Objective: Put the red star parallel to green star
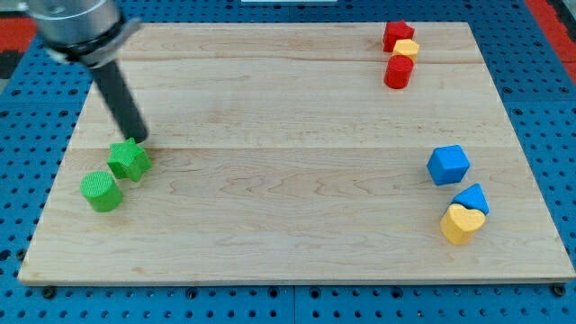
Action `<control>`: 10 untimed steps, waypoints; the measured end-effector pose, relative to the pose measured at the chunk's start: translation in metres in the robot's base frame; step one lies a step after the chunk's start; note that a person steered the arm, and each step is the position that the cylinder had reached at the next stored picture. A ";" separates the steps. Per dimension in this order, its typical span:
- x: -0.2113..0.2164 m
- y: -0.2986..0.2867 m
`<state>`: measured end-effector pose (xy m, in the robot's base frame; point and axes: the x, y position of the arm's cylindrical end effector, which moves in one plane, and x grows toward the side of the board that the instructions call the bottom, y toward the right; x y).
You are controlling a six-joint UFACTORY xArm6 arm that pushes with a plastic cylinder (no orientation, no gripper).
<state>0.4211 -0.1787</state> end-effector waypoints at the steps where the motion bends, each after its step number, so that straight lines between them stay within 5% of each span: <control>1: -0.003 0.048; 2: 0.002 0.103; 4: 0.005 0.347; 6: -0.104 0.468; 7: -0.167 0.470; 8: -0.185 0.435; 10: -0.207 0.291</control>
<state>0.2137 0.1126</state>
